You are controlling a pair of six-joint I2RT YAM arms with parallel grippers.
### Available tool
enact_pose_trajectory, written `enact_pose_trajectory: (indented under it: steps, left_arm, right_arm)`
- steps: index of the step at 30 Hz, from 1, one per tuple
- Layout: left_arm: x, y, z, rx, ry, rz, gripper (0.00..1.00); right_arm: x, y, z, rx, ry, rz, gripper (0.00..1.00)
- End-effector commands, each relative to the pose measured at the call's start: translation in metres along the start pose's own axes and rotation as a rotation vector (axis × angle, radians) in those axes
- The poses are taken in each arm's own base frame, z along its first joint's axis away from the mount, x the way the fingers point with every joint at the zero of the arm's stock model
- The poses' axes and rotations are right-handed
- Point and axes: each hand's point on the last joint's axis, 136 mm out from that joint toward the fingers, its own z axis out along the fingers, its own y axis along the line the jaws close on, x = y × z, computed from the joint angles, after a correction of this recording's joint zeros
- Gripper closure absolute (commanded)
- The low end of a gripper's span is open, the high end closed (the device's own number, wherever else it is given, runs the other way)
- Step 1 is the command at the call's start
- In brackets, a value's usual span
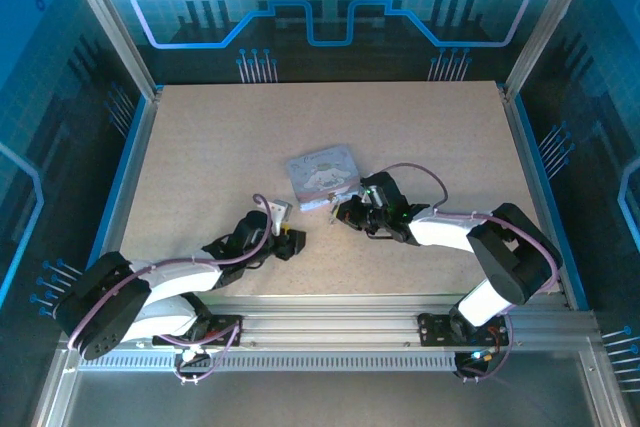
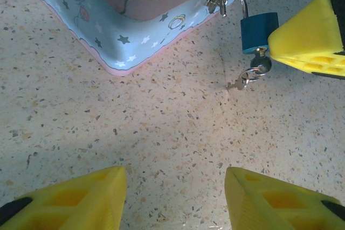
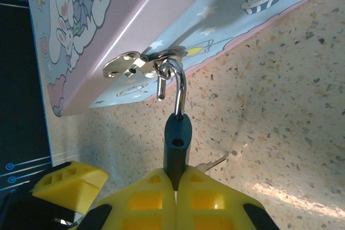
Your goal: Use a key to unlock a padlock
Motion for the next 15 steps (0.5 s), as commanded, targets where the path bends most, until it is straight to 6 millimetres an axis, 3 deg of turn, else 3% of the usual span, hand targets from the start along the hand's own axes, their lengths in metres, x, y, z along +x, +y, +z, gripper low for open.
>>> enact_pose_trajectory:
  steps: [1, 15]
  left_arm:
    - [-0.012, -0.004, 0.002, 0.032, -0.022, -0.040, 0.49]
    - [-0.017, -0.005, 0.008, 0.052, -0.020, -0.051, 0.51]
  right_arm:
    - [-0.008, 0.013, 0.000, -0.052, -0.041, 0.024, 1.00]
    - [-0.005, 0.012, 0.018, -0.062, -0.052, 0.144, 1.00]
